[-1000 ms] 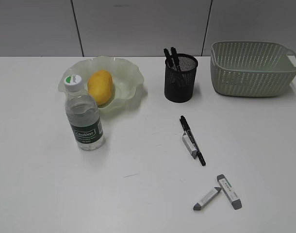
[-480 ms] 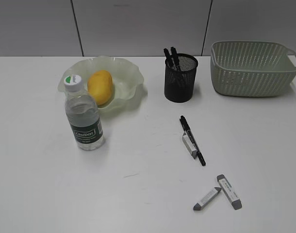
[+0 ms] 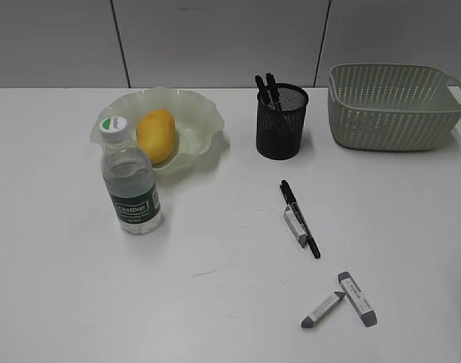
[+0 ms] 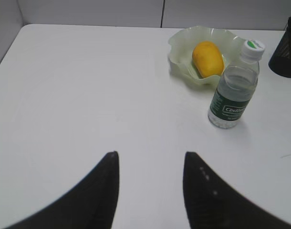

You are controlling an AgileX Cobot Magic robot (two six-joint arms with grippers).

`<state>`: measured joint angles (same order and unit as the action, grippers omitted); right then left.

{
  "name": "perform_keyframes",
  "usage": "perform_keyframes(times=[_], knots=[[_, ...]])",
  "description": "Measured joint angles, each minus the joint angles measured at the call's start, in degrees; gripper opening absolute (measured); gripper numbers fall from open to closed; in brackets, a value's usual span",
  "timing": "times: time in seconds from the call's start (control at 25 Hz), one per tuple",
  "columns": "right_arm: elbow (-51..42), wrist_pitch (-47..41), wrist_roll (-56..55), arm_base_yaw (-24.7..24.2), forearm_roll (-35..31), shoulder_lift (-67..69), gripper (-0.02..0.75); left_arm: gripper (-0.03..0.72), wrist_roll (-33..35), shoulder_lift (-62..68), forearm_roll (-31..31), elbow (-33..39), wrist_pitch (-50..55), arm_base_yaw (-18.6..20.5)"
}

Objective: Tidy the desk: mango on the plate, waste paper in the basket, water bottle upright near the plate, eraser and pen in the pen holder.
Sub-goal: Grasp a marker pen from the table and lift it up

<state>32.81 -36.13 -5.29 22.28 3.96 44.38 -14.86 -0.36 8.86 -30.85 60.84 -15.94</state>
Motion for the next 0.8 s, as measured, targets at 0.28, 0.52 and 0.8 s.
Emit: perform_keyframes(times=[0.28,0.52,0.8], knots=[[14.2,9.0,7.2,0.1,-7.2,34.0,0.374,0.33,0.0,0.0,0.0,0.0,0.0,0.0],[32.5,4.9,8.9,0.5,-14.0,59.4,0.449,0.306,0.0,0.0,0.0,0.0,0.0,0.0],[49.4,-2.7,6.9,3.8,-11.9,78.1,0.455,0.28,0.0,0.0,0.0,0.0,0.0,0.0]])
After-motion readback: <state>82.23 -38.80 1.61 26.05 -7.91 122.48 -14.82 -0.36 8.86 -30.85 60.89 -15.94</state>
